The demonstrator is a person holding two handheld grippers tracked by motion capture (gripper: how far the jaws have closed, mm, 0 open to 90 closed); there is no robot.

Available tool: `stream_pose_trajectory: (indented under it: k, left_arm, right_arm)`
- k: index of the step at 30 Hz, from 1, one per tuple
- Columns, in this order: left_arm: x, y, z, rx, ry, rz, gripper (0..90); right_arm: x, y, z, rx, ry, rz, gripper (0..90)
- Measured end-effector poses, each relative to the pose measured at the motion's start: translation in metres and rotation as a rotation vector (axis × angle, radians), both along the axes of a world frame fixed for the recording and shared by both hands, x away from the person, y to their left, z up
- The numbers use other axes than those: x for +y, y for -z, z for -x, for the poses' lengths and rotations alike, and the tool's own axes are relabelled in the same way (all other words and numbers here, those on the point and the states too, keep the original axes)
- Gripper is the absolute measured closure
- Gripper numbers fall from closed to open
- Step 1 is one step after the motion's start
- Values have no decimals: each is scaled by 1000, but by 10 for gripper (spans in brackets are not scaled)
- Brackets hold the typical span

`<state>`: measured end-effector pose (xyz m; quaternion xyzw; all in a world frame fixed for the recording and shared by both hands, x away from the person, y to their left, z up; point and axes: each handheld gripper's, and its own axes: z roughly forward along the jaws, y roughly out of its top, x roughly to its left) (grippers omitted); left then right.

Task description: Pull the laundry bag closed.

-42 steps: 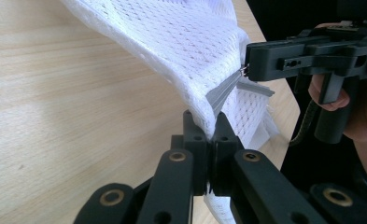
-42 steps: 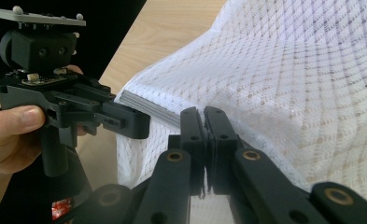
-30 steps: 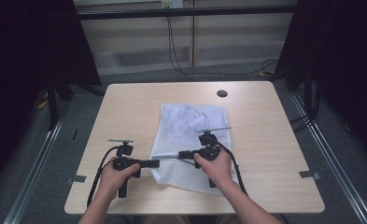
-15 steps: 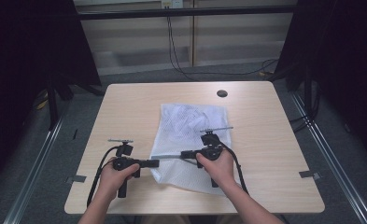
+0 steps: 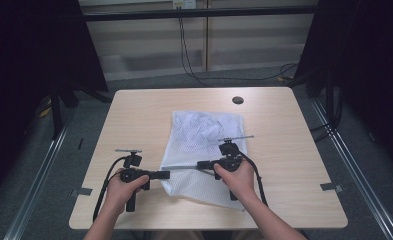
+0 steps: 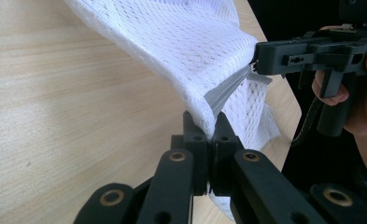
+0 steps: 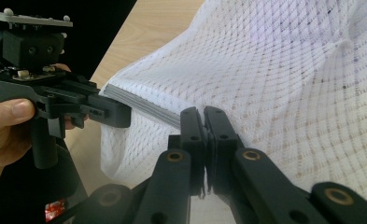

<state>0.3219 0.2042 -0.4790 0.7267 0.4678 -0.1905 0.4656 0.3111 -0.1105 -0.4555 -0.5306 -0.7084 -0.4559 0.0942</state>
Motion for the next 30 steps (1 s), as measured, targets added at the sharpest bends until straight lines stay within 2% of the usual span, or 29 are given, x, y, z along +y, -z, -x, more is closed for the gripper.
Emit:
stream_pose_trajectory:
  k: [14,22,28,30]
  left_arm:
    - [0,0,0,-7,5,-10,884]
    - [0,0,0,4,-5,-6,884]
    - [1,1,0,-3,5,-8,884]
    - [0,0,0,7,-6,-4,884]
  right_arm:
    - [-4,-1,0,2,0,4,878]
    - [-7,-1,0,-2,5,9,877]
    - [-8,-1,0,0,1,10,877]
    - [-8,-1,1,-4,2,18,877]
